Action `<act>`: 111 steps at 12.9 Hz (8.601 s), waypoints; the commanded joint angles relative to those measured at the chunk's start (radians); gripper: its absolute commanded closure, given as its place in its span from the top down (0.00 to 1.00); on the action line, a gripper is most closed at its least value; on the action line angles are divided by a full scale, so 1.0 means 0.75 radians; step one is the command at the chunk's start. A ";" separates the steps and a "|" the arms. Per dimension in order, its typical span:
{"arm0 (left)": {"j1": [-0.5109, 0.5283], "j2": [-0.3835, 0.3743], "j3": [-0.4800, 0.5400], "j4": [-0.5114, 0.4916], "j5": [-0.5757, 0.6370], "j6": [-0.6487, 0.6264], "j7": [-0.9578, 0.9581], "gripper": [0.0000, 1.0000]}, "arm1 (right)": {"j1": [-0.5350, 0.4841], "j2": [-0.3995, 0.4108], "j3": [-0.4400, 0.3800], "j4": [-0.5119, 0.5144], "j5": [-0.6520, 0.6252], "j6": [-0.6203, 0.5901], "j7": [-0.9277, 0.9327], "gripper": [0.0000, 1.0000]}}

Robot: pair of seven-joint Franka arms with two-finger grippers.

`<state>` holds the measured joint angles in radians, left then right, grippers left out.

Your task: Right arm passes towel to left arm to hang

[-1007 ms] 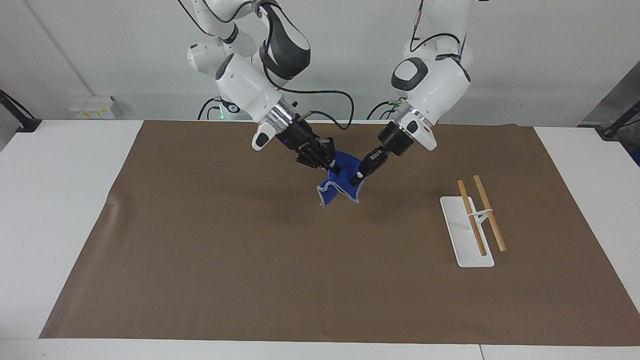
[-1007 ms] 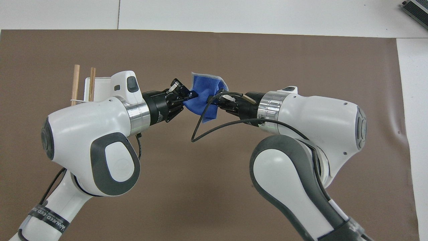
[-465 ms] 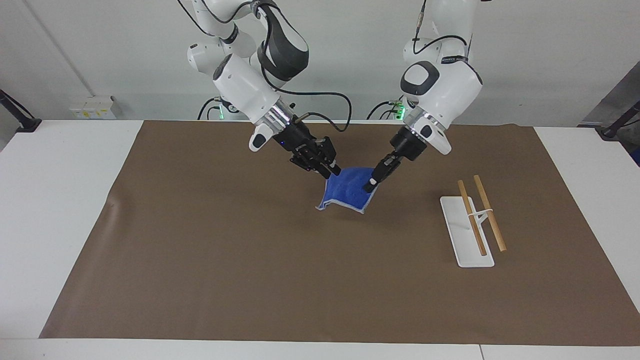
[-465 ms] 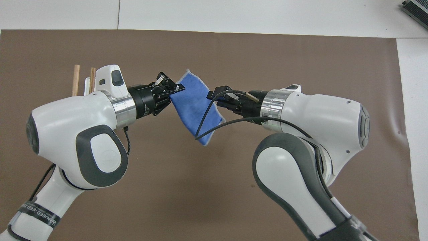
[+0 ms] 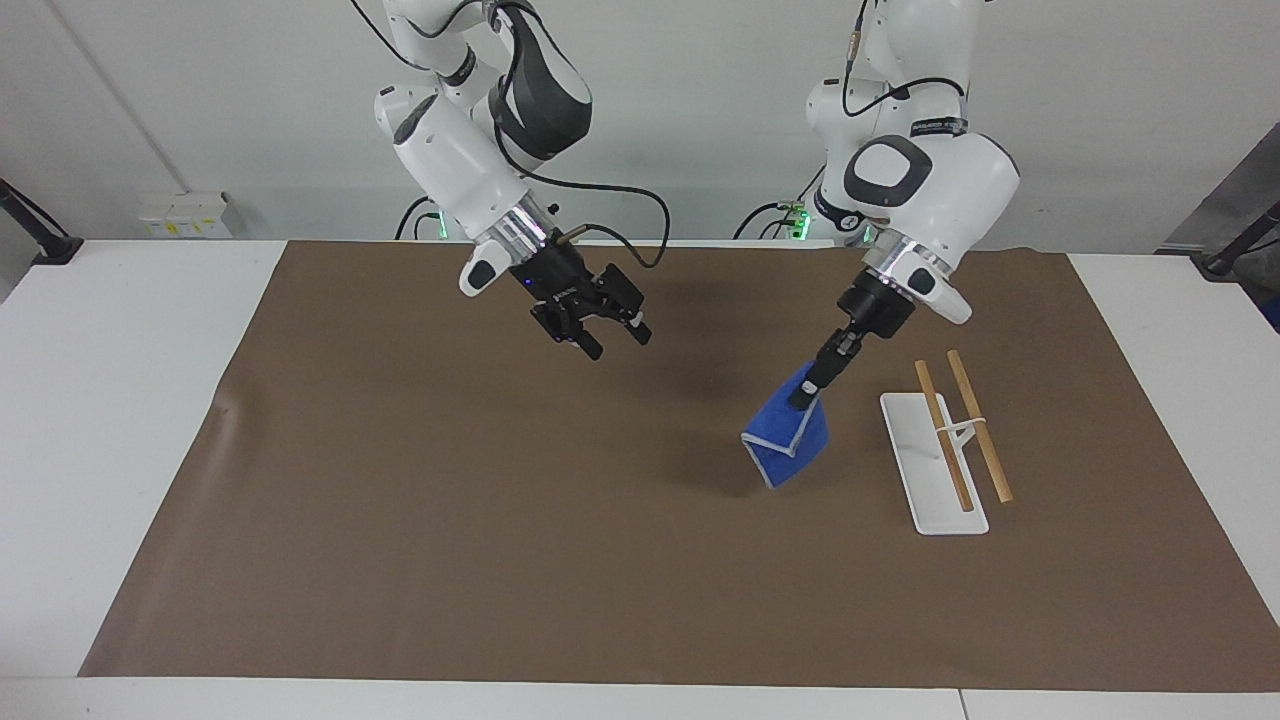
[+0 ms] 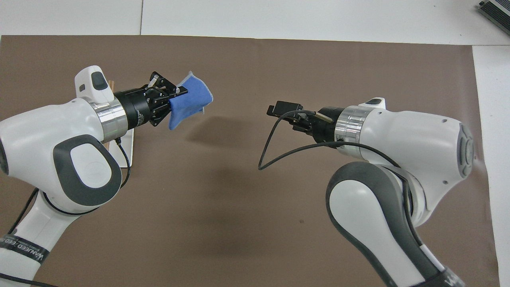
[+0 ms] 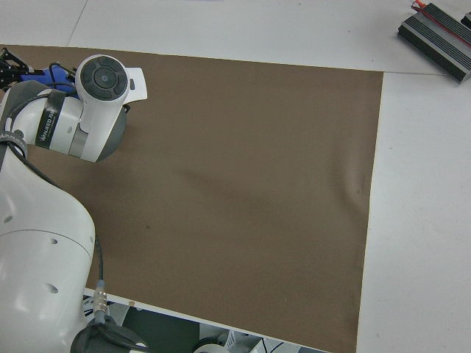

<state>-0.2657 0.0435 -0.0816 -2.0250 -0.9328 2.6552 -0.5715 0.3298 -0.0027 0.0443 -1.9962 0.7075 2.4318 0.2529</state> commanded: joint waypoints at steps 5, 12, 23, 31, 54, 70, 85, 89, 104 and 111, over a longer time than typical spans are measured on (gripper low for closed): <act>0.301 -0.015 -0.010 -0.077 -0.006 0.000 0.093 0.00 | -0.233 -0.195 0.008 0.021 -0.571 -0.488 0.017 1.00; 0.497 -0.017 -0.010 -0.098 -0.004 0.000 0.091 0.00 | -0.378 -0.058 0.010 0.473 -0.882 -1.011 0.021 1.00; 0.606 -0.087 -0.008 -0.272 -0.004 0.006 0.089 0.00 | -0.431 -0.072 0.006 0.498 -0.919 -1.095 -0.004 1.00; 0.645 -0.095 -0.008 -0.384 -0.004 0.055 0.091 0.00 | -0.452 -0.074 0.004 0.492 -0.923 -1.101 -0.112 1.00; 0.769 -0.095 -0.008 -0.337 0.089 -0.083 0.095 0.79 | -0.460 -0.080 0.002 0.481 -0.935 -1.117 -0.180 1.00; 0.488 0.063 -0.026 0.599 1.143 -1.378 0.144 0.79 | -0.462 -0.082 0.000 0.477 -0.933 -1.113 -0.192 1.00; 0.334 0.067 -0.045 0.814 1.377 -1.741 0.654 0.78 | -0.462 -0.088 0.000 0.469 -0.933 -1.115 -0.192 1.00; 0.356 0.028 -0.045 0.718 1.360 -1.577 0.643 0.87 | -0.466 -0.088 -0.004 0.471 -0.933 -1.113 -0.192 1.00; 0.360 -0.040 -0.038 0.542 1.278 -1.374 0.414 1.00 | -0.487 -0.088 0.000 0.473 -0.949 -1.119 -0.176 1.00; 0.358 -0.042 -0.038 0.565 1.270 -1.387 0.408 1.00 | -0.487 -0.088 0.002 0.471 -0.949 -1.130 -0.174 1.00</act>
<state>0.0044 0.0405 -0.1162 -1.5770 0.0400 1.5984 -0.2535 -0.0317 -0.0576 0.0417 -1.6323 0.0012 1.5970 0.1328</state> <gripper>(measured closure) 0.000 0.000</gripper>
